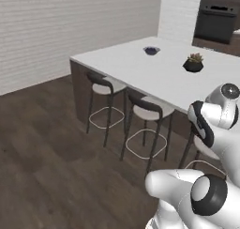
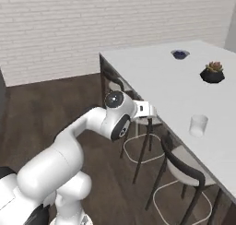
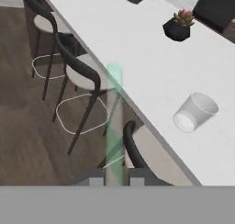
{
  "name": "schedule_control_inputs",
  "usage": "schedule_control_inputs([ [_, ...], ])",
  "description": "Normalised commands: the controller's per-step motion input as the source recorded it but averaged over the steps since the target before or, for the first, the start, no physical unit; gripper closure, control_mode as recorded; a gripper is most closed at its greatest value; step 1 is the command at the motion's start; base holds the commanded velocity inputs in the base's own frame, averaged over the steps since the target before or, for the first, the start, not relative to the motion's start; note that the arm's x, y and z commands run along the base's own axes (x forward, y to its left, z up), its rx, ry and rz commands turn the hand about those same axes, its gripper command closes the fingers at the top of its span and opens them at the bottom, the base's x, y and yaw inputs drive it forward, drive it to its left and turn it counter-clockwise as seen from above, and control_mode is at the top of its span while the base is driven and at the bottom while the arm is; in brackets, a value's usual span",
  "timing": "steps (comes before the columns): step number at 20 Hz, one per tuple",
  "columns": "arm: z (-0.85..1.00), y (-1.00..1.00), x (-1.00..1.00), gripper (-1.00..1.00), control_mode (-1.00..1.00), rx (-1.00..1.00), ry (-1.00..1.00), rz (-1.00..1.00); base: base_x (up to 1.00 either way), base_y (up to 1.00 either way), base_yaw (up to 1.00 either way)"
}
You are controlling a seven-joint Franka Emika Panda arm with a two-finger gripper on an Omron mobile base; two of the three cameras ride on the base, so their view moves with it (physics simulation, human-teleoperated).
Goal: Take a straw from the drawer in front and place it inside the glass cup on the dining counter.
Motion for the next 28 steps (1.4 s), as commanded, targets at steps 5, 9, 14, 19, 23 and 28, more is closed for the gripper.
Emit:
schedule_control_inputs([
  [5,0.0,0.0,0.0,1.0,1.0,0.0,0.0,0.0,0.64,0.74,-0.61],
  [9,0.0,0.0,0.0,1.0,1.0,0.0,0.0,0.0,0.58,0.87,-0.55],
  [14,0.0,0.0,0.0,1.0,1.0,0.0,0.0,0.0,0.69,0.74,-0.54],
  [19,0.0,0.0,0.0,1.0,1.0,0.0,0.0,0.0,0.76,0.52,-0.54],
  [23,0.0,0.0,0.0,1.0,1.0,0.0,0.0,0.0,0.77,0.44,-0.5],
  [28,0.0,0.0,0.0,1.0,1.0,0.0,0.0,0.0,0.74,0.23,-0.51],
])
